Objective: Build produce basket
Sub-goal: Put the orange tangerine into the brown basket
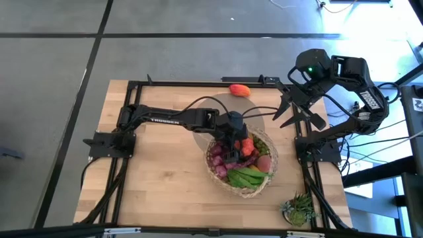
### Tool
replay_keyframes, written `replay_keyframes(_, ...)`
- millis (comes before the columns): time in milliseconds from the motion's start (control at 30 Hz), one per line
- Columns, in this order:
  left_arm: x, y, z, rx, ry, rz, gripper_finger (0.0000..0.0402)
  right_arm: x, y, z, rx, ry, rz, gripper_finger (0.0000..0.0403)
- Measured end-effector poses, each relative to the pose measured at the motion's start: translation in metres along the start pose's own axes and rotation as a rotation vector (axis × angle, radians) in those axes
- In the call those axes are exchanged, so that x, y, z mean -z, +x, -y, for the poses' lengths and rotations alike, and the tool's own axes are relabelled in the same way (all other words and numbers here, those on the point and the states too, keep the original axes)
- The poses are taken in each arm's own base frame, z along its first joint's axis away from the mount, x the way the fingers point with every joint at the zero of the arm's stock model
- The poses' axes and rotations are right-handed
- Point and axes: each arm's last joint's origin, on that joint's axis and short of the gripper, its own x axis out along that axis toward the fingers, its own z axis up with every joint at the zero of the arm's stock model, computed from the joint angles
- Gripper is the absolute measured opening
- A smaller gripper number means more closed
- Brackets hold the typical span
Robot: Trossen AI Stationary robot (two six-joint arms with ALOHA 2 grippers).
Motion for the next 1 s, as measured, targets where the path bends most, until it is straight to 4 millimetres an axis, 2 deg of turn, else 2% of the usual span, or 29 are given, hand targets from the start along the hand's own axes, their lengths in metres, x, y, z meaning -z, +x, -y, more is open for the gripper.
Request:
replay_keyframes(233,0.000,0.000,-0.002,-0.080,0.000,0.014,0.0353,0.000,0.000,0.000,0.000,0.000,0.000,0.0147)
replay_keyframes(800,-0.001,-0.001,-0.008,-0.102,-0.009,0.018,0.0360,0.000,0.000,0.000,0.000,0.000,0.000,0.0147)
replay_keyframes(1000,-0.002,-0.002,-0.016,-0.150,-0.044,0.018,0.0360,0.000,0.000,0.000,0.000,0.000,-0.001,0.0147)
